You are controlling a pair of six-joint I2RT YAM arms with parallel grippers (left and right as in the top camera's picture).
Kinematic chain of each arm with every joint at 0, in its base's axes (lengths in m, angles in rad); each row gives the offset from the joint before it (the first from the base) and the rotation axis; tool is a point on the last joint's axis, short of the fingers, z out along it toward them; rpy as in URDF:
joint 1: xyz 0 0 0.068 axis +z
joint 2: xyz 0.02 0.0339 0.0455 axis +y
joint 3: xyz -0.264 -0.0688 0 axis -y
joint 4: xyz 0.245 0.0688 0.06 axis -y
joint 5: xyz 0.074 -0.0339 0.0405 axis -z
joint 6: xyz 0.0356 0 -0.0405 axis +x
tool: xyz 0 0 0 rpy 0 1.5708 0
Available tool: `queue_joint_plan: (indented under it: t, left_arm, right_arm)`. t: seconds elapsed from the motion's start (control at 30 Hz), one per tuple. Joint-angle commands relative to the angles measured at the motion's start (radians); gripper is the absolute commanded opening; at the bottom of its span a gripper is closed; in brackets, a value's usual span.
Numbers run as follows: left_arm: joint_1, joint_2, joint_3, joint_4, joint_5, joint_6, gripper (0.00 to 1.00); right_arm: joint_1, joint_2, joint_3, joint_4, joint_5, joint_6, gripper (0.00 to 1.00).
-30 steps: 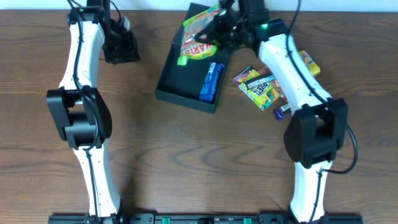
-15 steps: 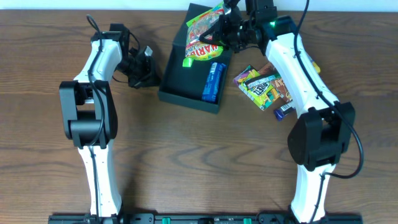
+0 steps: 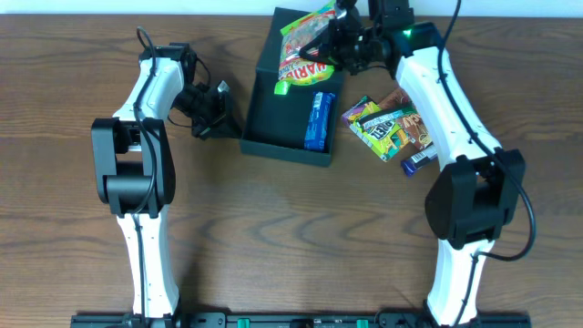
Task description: Pack container
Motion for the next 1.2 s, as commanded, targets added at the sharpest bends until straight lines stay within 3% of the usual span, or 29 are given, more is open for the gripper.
queue_joint_plan:
  t: [0.0, 0.4, 0.6, 0.7, 0.93, 1.17]
  left_arm:
    - [-0.024, 0.006, 0.0, -0.008, 0.055, 0.014, 0.06]
    - [-0.05, 0.0, 0.0, -0.035, 0.039, 0.037, 0.06]
    - [-0.033, -0.075, 0.0, 0.015, -0.097, 0.036, 0.06]
    - [-0.022, -0.138, 0.0, 0.059, -0.148, 0.031, 0.06]
    - [0.044, -0.281, 0.0, 0.123, -0.216, 0.028, 0.06]
    - [0.132, -0.309, 0.0, 0.112, -0.2, 0.029, 0.06]
  right_arm:
    - [-0.027, -0.036, 0.003, 0.006, -0.012, -0.026, 0.01]
    - [-0.038, -0.036, 0.003, -0.051, -0.008, -0.061, 0.01]
    - [-0.004, -0.036, 0.003, -0.019, -0.168, -0.048, 0.01]
    - [0.027, -0.036, 0.003, -0.01, -0.153, -0.072, 0.02]
    - [0.082, -0.036, -0.014, -0.072, -0.191, -0.086, 0.01]
    - [0.081, -0.036, -0.043, -0.124, -0.2, -0.115, 0.01]
